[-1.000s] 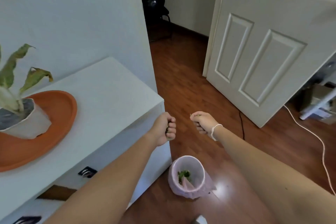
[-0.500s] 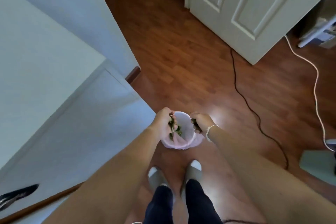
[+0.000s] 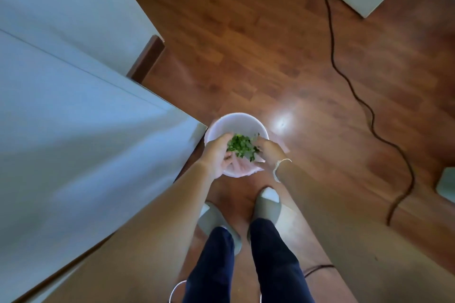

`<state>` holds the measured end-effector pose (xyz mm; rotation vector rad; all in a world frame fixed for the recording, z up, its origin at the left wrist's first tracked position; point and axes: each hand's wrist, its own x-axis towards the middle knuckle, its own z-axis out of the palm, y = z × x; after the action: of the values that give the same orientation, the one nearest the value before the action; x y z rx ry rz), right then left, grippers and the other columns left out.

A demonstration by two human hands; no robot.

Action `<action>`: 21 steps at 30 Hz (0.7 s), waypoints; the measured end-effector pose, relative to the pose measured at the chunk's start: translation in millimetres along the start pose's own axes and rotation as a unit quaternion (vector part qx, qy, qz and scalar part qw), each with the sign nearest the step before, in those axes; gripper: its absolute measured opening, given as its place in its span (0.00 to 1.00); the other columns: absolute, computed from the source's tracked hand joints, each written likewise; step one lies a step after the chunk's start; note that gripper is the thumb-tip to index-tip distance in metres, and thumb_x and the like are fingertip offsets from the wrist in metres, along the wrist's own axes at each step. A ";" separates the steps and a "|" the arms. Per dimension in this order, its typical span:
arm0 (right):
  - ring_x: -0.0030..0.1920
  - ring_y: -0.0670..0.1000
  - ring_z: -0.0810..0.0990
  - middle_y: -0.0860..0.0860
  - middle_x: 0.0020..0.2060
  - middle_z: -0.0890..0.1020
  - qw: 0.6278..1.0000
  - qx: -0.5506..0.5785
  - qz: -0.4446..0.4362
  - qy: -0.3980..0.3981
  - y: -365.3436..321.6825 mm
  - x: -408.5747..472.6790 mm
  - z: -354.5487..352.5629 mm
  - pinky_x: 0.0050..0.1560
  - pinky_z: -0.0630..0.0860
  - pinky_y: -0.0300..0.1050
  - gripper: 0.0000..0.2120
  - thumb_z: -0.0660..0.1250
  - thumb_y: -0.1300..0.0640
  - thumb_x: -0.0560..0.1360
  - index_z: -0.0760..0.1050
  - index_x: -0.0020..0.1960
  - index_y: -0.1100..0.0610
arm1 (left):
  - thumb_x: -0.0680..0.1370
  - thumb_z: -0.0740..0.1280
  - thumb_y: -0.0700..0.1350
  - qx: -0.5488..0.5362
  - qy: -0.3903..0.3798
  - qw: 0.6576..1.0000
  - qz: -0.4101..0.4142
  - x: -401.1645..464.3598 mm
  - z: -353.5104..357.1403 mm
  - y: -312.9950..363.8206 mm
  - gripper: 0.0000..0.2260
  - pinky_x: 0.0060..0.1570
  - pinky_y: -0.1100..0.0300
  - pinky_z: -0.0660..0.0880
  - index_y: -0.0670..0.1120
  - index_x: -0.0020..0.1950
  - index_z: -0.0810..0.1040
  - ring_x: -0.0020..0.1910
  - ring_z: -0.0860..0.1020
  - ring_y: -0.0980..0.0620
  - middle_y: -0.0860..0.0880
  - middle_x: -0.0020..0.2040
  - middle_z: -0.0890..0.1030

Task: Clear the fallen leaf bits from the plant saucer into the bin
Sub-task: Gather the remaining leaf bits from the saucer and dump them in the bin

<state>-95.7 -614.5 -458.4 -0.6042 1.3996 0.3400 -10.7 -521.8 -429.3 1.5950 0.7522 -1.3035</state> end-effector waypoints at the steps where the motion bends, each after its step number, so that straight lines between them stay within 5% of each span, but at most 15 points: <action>1: 0.44 0.52 0.76 0.55 0.55 0.76 1.000 -0.004 -0.004 0.004 -0.2 3.9 1.2 0.42 0.72 0.46 0.18 0.60 0.59 0.78 0.67 0.68 0.59 | 0.77 0.65 0.49 0.003 0.000 1.000 0.000 2.1 -0.9 -1.4 0.26 0.52 0.58 0.72 0.39 0.71 0.66 0.67 0.72 0.45 0.39 0.71 0.69; 3: 0.54 0.57 0.77 0.56 0.59 0.76 0.999 -0.032 -0.004 0.018 0.2 9.6 2.7 0.46 0.70 0.48 0.19 0.61 0.58 0.77 0.69 0.67 0.60 | 0.77 0.64 0.47 0.001 -0.001 1.000 -0.003 5.2 -3.4 -2.2 0.28 0.58 0.57 0.73 0.38 0.74 0.62 0.72 0.66 0.42 0.36 0.74 0.63; 7: 0.36 0.48 0.73 0.54 0.46 0.76 0.998 -0.022 -0.036 0.036 3.5 10.6 4.2 0.43 0.73 0.45 0.15 0.63 0.55 0.77 0.72 0.63 0.58 | 0.78 0.63 0.47 0.006 -0.011 1.000 0.001 0.4 -7.9 0.5 0.24 0.56 0.56 0.73 0.38 0.71 0.66 0.67 0.72 0.42 0.38 0.72 0.67; 10: 0.37 0.49 0.75 0.56 0.46 0.76 0.995 -0.031 -0.091 0.038 10.3 6.0 8.8 0.59 0.73 0.46 0.13 0.57 0.64 0.80 0.77 0.59 0.62 | 0.78 0.62 0.47 0.019 -0.014 1.000 0.007 -9.4 -11.6 3.9 0.21 0.55 0.57 0.73 0.39 0.68 0.68 0.65 0.73 0.44 0.40 0.68 0.71; 14: 0.44 0.58 0.82 0.56 0.35 0.79 0.985 -0.107 -0.124 0.053 11.8 -3.6 11.1 0.59 0.77 0.54 0.13 0.61 0.62 0.77 0.75 0.34 0.57 | 0.79 0.61 0.47 0.027 -0.023 0.999 0.023 -24.5 -13.8 9.8 0.21 0.54 0.57 0.73 0.39 0.69 0.67 0.56 0.74 0.46 0.43 0.59 0.72; 17: 0.48 0.65 0.83 0.58 0.35 0.81 0.976 -0.148 -0.143 0.074 11.3 -6.8 11.1 0.58 0.77 0.60 0.13 0.64 0.58 0.74 0.73 0.31 0.57 | 0.80 0.60 0.46 0.027 -0.031 0.998 0.037 -30.7 -13.6 13.5 0.19 0.54 0.56 0.72 0.39 0.69 0.67 0.55 0.73 0.47 0.44 0.59 0.71; 21: 0.41 0.60 0.80 0.55 0.29 0.78 0.977 -0.143 -0.138 0.079 9.8 -12.8 15.4 0.57 0.77 0.60 0.12 0.65 0.60 0.73 0.71 0.31 0.57 | 0.80 0.59 0.46 0.040 -0.035 0.997 0.047 -33.2 -14.5 13.7 0.19 0.58 0.53 0.73 0.40 0.69 0.67 0.55 0.73 0.46 0.43 0.59 0.72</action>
<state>-90.7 -596.1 -446.9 -1.0706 1.4045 0.2758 -1.2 -511.0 -393.3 1.6192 0.5807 -1.3277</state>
